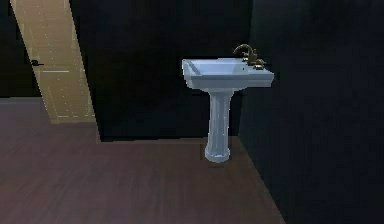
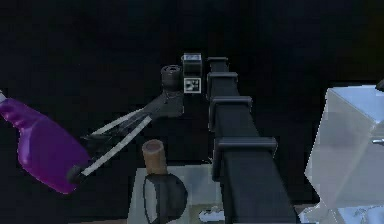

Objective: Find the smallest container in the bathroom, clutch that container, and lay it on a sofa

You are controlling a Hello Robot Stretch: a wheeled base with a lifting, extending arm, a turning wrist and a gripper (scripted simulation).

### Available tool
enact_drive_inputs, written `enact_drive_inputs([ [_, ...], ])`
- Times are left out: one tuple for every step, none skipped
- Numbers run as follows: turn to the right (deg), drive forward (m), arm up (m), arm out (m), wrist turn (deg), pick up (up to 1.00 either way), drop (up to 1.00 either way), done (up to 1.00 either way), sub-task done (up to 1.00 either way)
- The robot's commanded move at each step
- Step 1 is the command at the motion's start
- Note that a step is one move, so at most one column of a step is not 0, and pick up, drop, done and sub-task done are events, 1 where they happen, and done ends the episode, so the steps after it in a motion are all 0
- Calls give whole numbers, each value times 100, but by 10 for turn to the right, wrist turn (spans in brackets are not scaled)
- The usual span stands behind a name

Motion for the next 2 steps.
enact_drive_inputs([
  [0,0,0,0,-240,0,0,0,0],
  [0,0,0,-24,0,0,0,0,0],
])
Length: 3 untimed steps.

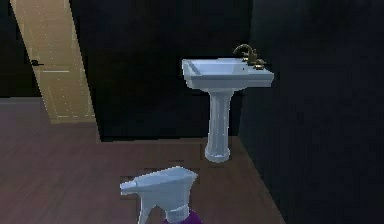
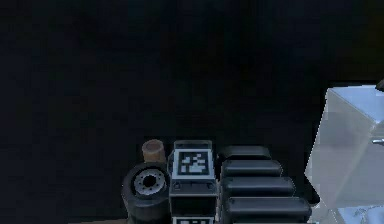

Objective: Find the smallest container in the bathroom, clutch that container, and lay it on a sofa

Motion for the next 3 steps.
enact_drive_inputs([
  [-450,0,0,0,0,0,0,0,0],
  [-210,0,0,0,0,0,0,0,0],
  [0,30,0,0,0,0,0,0,0],
])
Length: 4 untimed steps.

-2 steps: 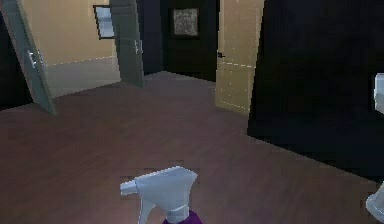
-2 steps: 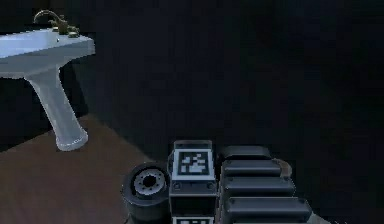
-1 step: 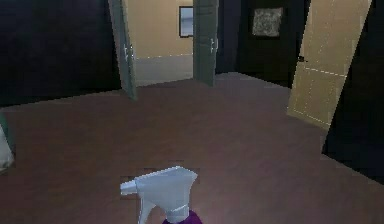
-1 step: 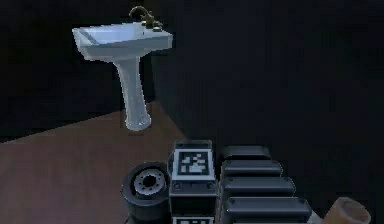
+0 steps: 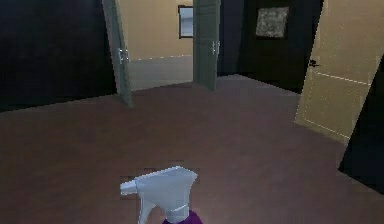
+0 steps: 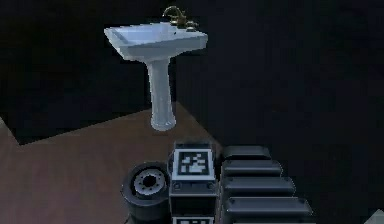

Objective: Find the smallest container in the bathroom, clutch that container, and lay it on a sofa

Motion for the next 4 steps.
enact_drive_inputs([
  [180,0,0,0,0,0,0,0,0],
  [0,100,0,0,0,0,0,0,0],
  [0,100,0,0,0,0,0,0,0],
  [0,100,0,0,0,0,0,0,0],
])
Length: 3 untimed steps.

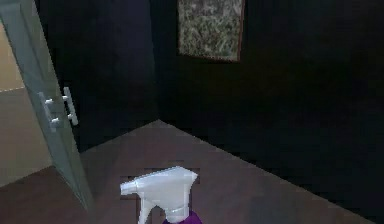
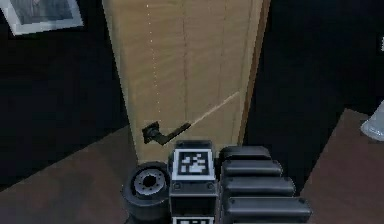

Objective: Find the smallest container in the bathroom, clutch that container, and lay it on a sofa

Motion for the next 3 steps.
enact_drive_inputs([
  [90,0,0,0,0,0,0,0,0],
  [0,25,0,0,0,0,0,0,0],
  [210,0,0,0,0,0,0,0,0],
])
